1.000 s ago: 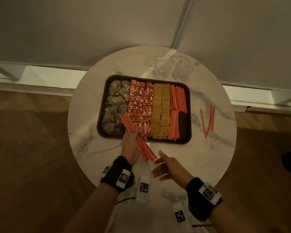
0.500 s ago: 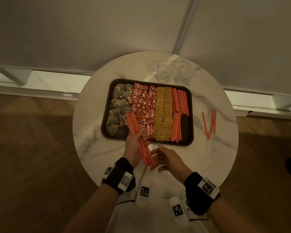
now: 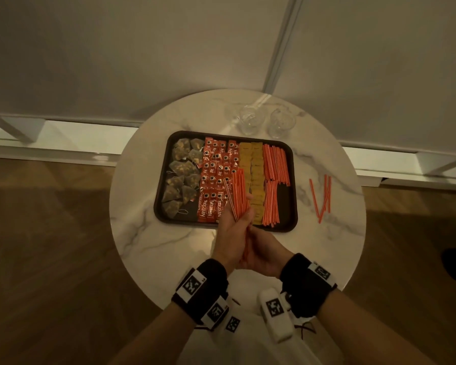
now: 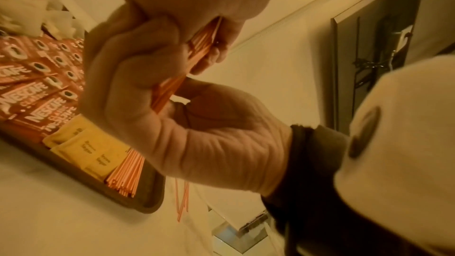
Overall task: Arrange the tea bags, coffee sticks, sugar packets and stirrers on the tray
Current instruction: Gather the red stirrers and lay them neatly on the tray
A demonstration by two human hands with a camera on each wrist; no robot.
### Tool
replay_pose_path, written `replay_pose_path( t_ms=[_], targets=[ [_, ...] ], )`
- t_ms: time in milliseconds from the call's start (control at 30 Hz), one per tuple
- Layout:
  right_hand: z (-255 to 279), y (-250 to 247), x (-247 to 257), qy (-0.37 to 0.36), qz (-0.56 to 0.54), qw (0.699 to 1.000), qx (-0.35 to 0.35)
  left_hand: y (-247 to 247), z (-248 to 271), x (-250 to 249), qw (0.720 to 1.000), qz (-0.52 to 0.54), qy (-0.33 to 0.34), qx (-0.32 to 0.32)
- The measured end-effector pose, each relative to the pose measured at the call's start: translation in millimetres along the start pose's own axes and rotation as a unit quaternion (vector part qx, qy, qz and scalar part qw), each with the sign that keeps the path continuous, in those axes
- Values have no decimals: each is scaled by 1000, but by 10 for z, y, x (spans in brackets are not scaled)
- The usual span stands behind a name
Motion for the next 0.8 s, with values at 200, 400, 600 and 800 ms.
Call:
replay_pose_path(
  t_ms=[200, 400, 600, 800],
  targets=[
    [66, -21, 36, -6, 41, 999, 0, 68, 93, -16, 1000, -12, 3, 21],
    [142, -94, 122, -61, 212, 974, -50, -88, -25, 102, 999, -10, -8, 51],
    [410, 120, 1032, -356, 342, 866, -80, -111, 118, 241, 950, -204, -24, 236],
    [325, 348, 682, -239, 543, 805, 15, -41, 193, 252, 904, -329, 16, 273]
  ],
)
Point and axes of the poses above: each hand's wrist, its own z-axis away from the middle knuckle, its own y-axis out of the palm, x = y × z, the point moved 6 cm from there along -z, towards the middle knuckle, and after that the axes turned 15 degrees about -z, right-handed, at the moved point
